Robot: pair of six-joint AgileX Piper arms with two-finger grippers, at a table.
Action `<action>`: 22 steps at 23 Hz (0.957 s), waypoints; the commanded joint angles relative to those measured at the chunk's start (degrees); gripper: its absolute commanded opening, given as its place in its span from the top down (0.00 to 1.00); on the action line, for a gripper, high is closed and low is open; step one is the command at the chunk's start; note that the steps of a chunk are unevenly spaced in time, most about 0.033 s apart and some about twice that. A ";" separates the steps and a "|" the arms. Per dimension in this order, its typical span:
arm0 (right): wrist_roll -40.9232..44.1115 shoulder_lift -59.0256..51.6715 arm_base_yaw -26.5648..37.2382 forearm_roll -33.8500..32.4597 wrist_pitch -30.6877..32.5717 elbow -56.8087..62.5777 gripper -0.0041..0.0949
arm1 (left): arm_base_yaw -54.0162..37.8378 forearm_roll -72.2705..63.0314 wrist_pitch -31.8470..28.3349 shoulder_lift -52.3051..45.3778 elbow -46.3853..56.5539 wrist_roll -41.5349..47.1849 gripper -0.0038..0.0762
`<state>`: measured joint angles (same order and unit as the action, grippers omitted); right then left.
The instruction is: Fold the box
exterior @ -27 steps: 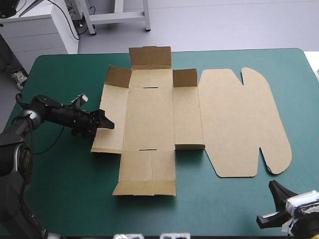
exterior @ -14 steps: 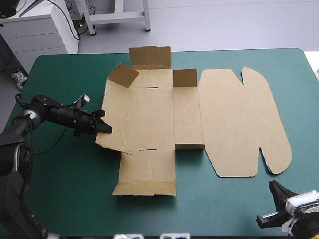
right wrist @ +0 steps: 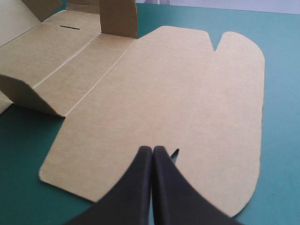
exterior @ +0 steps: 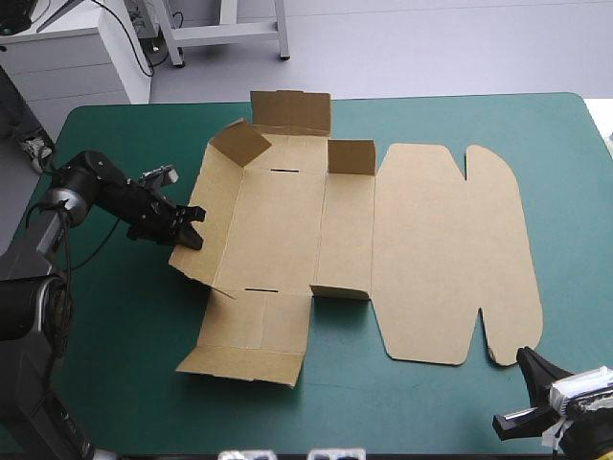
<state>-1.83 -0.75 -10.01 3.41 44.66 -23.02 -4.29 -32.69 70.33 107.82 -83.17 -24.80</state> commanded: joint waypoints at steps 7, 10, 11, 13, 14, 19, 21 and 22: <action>-0.17 -1.33 0.41 0.19 -4.30 -1.52 0.98 | 17.98 26.06 3.55 -2.68 -20.92 -7.49 0.96; -0.17 -1.33 0.41 0.19 -4.30 -1.52 0.98 | 25.41 43.34 3.44 -2.68 -21.87 -15.30 0.96; -0.17 -1.33 0.41 0.19 -4.30 -1.52 0.98 | 27.54 47.46 3.34 -2.68 -21.87 -16.44 0.96; -0.17 -1.33 0.41 0.19 -4.30 -1.52 0.98 | 30.46 52.20 2.86 -2.68 -21.87 -17.80 0.96; -0.17 -1.33 0.41 0.19 -4.30 -1.52 0.98 | 31.42 53.90 2.18 -2.68 -21.87 -18.59 0.96; -0.17 -1.33 0.41 0.19 -4.30 -1.52 0.98 | 34.04 58.23 -3.90 -2.68 -21.87 -19.23 0.96; -0.17 -1.33 0.41 0.19 -4.30 -1.52 0.98 | 34.64 58.23 -6.92 -2.68 -21.87 -19.23 0.96; -0.17 -1.33 0.41 0.19 -4.30 -1.52 0.98 | 34.94 58.23 -8.07 -2.68 -21.87 -19.23 0.96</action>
<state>-1.83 -0.75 -10.01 3.41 44.66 -23.02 29.44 23.01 67.07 108.00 -103.22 -43.14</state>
